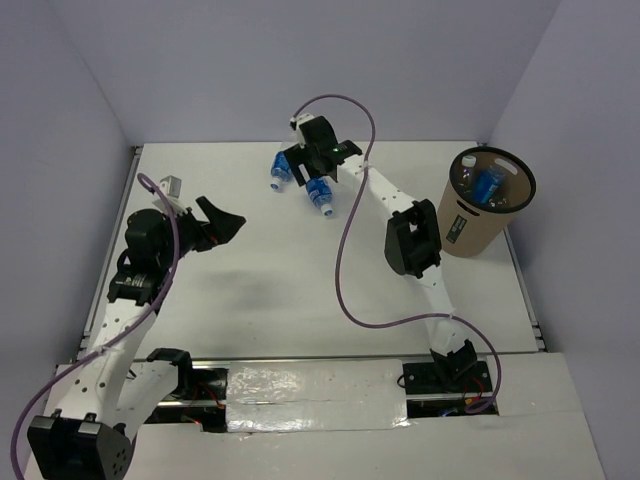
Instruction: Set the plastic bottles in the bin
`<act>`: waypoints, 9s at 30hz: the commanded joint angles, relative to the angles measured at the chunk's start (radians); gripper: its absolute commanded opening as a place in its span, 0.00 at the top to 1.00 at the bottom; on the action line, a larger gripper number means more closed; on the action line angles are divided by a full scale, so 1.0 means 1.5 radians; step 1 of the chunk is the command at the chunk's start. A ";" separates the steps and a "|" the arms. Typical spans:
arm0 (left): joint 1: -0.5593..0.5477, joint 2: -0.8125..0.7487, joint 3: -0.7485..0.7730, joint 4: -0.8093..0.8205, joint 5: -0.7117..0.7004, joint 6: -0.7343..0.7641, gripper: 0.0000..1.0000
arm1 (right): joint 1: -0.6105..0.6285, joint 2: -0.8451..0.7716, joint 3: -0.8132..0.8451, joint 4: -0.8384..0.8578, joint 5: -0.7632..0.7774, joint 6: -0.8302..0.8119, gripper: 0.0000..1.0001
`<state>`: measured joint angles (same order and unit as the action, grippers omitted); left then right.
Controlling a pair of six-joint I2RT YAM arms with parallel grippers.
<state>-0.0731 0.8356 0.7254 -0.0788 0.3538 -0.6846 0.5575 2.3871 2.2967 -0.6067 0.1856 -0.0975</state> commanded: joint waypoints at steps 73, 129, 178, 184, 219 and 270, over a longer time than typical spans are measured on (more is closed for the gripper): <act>-0.292 0.479 0.059 0.688 0.105 -0.311 0.02 | -0.036 -0.717 -0.794 0.269 -0.483 -0.007 0.85; -0.328 0.255 -0.003 0.414 0.136 -0.033 0.82 | 0.013 -0.534 -0.449 0.127 -0.533 0.255 0.05; -0.132 0.089 -0.041 0.248 0.055 0.031 0.00 | -0.416 -0.651 -0.277 0.109 0.044 -0.106 0.83; -0.108 0.115 -0.038 0.266 0.083 0.031 0.00 | -0.421 -0.643 -0.334 0.102 0.046 -0.087 0.81; -0.030 0.707 0.543 -0.021 0.015 0.150 0.03 | -0.392 -0.697 -0.342 -0.257 -0.607 -0.262 0.00; -0.268 0.312 0.029 0.464 0.088 -0.020 1.00 | -0.113 -0.592 -0.501 0.211 -0.498 0.390 0.00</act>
<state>-0.4496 1.3659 0.8021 0.4744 0.4889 -0.6365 0.3706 1.4860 1.4677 -0.4343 -0.5671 0.4023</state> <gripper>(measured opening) 0.569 0.997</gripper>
